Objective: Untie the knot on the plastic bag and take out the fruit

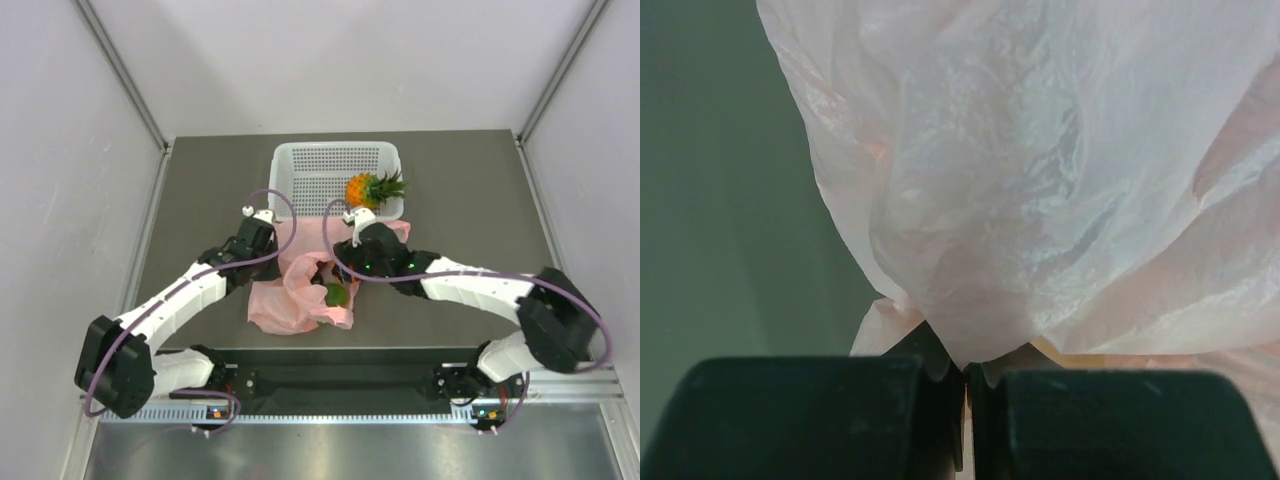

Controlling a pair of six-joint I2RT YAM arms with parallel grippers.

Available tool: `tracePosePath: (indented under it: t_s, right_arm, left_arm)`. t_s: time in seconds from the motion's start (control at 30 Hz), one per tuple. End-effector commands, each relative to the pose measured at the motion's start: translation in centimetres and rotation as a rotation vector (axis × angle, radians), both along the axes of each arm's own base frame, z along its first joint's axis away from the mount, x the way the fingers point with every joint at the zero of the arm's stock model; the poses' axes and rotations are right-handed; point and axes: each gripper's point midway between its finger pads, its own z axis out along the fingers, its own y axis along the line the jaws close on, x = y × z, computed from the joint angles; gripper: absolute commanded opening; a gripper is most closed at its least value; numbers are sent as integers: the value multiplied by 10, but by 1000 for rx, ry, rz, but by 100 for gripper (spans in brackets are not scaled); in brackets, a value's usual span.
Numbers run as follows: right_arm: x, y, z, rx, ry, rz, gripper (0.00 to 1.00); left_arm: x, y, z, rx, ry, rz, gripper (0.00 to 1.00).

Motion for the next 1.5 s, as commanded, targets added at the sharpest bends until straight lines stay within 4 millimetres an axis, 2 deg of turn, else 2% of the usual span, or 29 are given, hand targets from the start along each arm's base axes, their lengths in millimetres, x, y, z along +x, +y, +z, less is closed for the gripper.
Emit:
tracePosePath:
  t_s: [0.0, 0.03, 0.17, 0.23, 0.33, 0.4, 0.43, 0.47, 0.57, 0.6, 0.63, 0.7, 0.73, 0.77, 0.8, 0.83, 0.87, 0.9, 0.93, 0.97, 1.0, 1.03, 1.07, 1.1, 1.13, 1.2, 1.23, 1.33, 1.47]
  right_arm:
    - [-28, -5, 37, 95, 26, 113, 16]
    - [-38, -13, 48, 111, 31, 127, 15]
    - [-72, -34, 58, 113, 119, 223, 12]
    - [-86, -41, 75, 129, 131, 278, 1]
    - [-96, -40, 125, 231, 48, 372, 0]
    - [-89, -36, 168, 288, -67, 410, 0]
    - [-80, -36, 180, 291, -100, 401, 0]
    - [-72, -33, 208, 308, -168, 403, 0]
    - [-35, -24, 225, 283, -219, 373, 0]
    - [-12, -25, 244, 273, -281, 301, 0]
    - [15, -20, 229, 232, -255, 247, 0]
    - [57, -22, 243, 201, -306, 121, 0]
    - [84, -17, 225, 165, -284, 76, 0]
    - [101, -16, 221, 147, -288, 46, 0]
    - [118, -13, 234, 144, -325, 14, 0]
    - [139, -3, 207, 106, -287, 3, 0]
    - [150, 2, 202, 94, -286, 0, 0]
    - [164, 8, 215, 105, -315, -9, 0]
    - [181, 17, 186, 70, -276, -19, 0]
    - [193, 23, 194, 84, -292, -30, 0]
    - [201, 27, 187, 79, -281, -34, 0]
    - [213, 35, 157, 50, -236, -33, 0]
    - [220, 39, 161, 56, -238, -37, 0]
    - [225, 43, 151, 45, -222, -31, 1]
    - [232, 49, 124, 19, -181, -24, 6]
    - [238, 55, 114, 1, -162, -12, 12]
    - [242, 56, 92, -23, -133, -13, 14]
    - [248, 55, 62, -69, -99, -18, 27]
    - [252, 54, 41, -88, -68, -23, 31]
  left_arm:
    - [9, 1, 15, -25, -63, 30, 0]
    - [10, 1, 15, -29, -64, 30, 0]
    - [11, 0, 15, -36, -61, 28, 0]
    - [10, -1, 13, -40, -57, 25, 0]
    - [9, -5, 12, -57, -52, 10, 0]
    - [7, -6, 11, -63, -50, 5, 0]
    - [7, -6, 11, -63, -52, -1, 0]
    - [6, -8, 11, -73, -51, -9, 0]
    - [4, -11, 14, -88, -56, -32, 0]
    - [2, -14, 16, -104, -57, -52, 0]
    - [1, -14, 18, -104, -62, -59, 0]
    - [-3, -19, 20, -127, -55, -88, 0]
    - [-4, -20, 20, -135, -54, -95, 0]
    - [-5, -22, 21, -145, -53, -104, 0]
    - [-6, -24, 21, -158, -54, -110, 0]
    - [-7, -29, 24, -182, -47, -122, 0]
    - [-8, -31, 25, -191, -42, -125, 0]
    - [-9, -32, 25, -196, -38, -126, 0]
    - [-9, -33, 27, -204, -40, -133, 0]
    - [-10, -34, 28, -209, -42, -137, 0]
    - [-9, -35, 30, -212, -51, -140, 0]
    - [-11, -36, 31, -218, -46, -148, 0]
    - [-11, -36, 33, -220, -47, -150, 0]
    - [-12, -36, 36, -225, -54, -152, 0]
    - [-12, -37, 38, -228, -58, -158, 0]
    - [-14, -36, 43, -233, -68, -159, 0]
    - [-14, -35, 44, -234, -71, -159, 0]
    - [-17, -34, 45, -236, -71, -155, 0]
    - [-18, -33, 41, -233, -59, -145, 0]
